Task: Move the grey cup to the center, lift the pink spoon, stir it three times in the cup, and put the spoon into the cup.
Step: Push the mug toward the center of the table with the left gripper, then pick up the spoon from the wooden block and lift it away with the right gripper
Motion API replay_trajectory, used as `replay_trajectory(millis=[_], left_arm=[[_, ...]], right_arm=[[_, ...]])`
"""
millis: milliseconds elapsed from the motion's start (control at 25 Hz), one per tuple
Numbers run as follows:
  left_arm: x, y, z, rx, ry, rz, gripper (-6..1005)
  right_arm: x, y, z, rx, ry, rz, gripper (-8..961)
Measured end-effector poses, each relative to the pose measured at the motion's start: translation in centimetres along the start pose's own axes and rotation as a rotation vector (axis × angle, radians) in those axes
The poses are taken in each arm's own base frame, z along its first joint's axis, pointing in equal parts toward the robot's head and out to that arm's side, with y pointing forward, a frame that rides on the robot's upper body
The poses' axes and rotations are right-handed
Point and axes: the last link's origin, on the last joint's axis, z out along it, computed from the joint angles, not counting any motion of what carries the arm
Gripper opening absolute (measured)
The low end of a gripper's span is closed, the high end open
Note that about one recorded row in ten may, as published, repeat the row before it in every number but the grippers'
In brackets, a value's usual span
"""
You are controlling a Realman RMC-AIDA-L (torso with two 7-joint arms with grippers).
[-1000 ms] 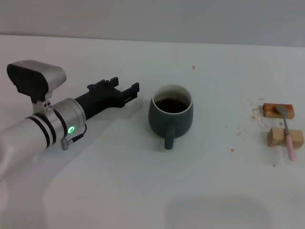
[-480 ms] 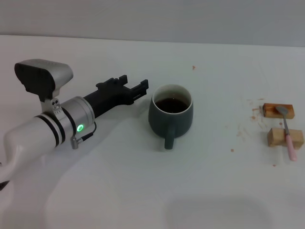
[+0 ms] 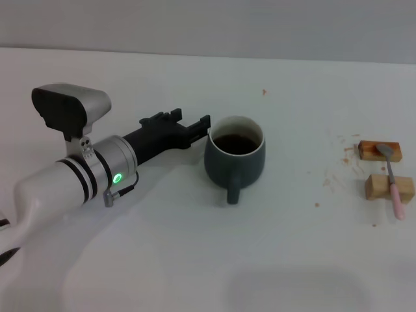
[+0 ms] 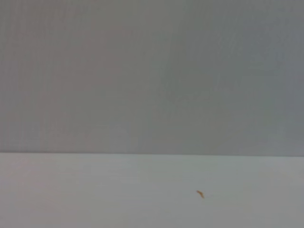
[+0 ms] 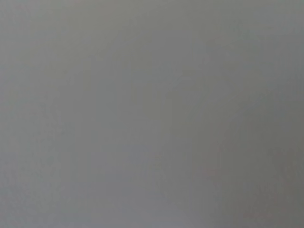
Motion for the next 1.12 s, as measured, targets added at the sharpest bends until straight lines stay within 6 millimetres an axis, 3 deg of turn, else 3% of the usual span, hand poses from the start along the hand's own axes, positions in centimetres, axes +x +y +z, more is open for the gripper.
replay_trajectory(millis=[800, 1120], left_arm=[[-1.4, 1.7, -0.4, -0.109, -0.059, 0.014, 722], [-1.6, 0.8, -1.5, -0.112, -0.050, -0.012, 722]], right_arm=[[0.5, 0.1, -0.1, -0.010, 0.038, -0.013, 686], [0.5, -0.1, -0.3, -0.016, 0.043, -0.029, 684]])
